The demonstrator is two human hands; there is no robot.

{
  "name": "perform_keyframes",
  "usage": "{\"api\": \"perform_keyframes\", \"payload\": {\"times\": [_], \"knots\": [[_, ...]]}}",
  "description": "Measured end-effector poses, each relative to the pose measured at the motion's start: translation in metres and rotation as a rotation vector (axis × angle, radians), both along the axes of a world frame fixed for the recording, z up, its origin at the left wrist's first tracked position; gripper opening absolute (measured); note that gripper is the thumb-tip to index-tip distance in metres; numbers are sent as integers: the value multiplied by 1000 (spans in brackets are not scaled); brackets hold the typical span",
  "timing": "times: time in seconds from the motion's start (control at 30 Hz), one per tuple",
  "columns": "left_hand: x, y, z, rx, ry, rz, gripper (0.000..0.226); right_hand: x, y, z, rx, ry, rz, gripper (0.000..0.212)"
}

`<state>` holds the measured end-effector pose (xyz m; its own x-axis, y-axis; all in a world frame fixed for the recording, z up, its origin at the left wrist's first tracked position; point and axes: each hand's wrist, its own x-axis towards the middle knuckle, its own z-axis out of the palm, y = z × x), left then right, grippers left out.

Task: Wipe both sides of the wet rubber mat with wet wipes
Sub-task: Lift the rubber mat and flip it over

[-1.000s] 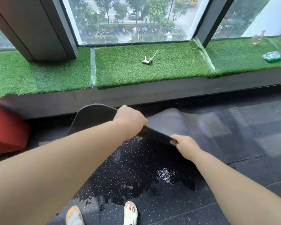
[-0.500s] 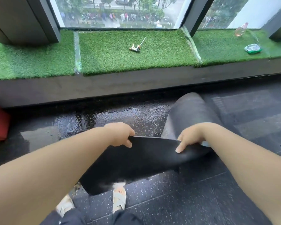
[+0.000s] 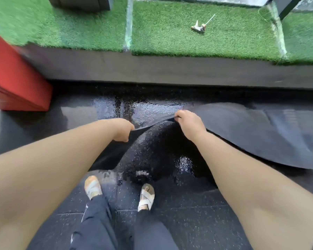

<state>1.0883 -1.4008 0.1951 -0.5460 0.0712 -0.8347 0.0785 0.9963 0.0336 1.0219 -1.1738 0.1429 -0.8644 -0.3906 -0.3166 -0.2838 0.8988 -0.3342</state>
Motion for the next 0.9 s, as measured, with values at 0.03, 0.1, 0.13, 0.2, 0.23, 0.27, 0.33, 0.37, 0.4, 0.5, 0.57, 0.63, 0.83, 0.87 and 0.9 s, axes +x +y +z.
{"api": "perform_keyframes", "payload": {"times": [0.03, 0.1, 0.13, 0.2, 0.23, 0.27, 0.33, 0.37, 0.4, 0.5, 0.57, 0.63, 0.83, 0.87, 0.9], "knots": [[2, 0, -6, -34, 7, -30, 42, 3, -4, -10, -50, -68, -23, 22], [8, -3, -15, -100, -6, -38, 39, 9, -10, -26, -75, -138, -30, 22], [11, -3, -20, -126, -6, -18, 40, 11, -12, -33, -72, -151, -28, 23], [14, 3, -28, -160, 44, 31, 45, 16, -12, -40, -70, -182, -50, 23], [15, 11, -33, -152, 101, 57, 49, 18, -10, -40, -66, -194, -59, 23], [14, 20, -36, -112, 171, 87, 53, 20, -8, -40, -63, -202, -59, 23], [9, 42, -43, 26, 300, 122, 59, 24, 0, -36, -77, -235, -67, 22], [5, 53, -46, 94, 340, 118, 58, 26, 6, -33, -101, -242, -89, 20], [1, 61, -47, 143, 358, 106, 56, 28, 11, -29, -124, -233, -112, 19], [-9, 72, -41, 189, 352, 53, 63, 38, 27, -20, -169, -9, -263, 19], [-15, 72, -33, 204, 343, 50, 73, 53, 35, -15, -279, 172, -713, 35], [-21, 71, -26, 198, 330, 40, 78, 62, 40, -5, -486, 70, -1330, 61], [-9, 82, -19, 171, 218, -126, 88, 43, 67, 2, -1032, -656, -1856, 47], [-3, 82, -22, 173, 210, -132, 88, 43, 71, -1, -1065, -648, -1920, 41], [3, 82, -24, 177, 203, -130, 87, 43, 76, -8, -1147, -608, -1988, 39]]}}
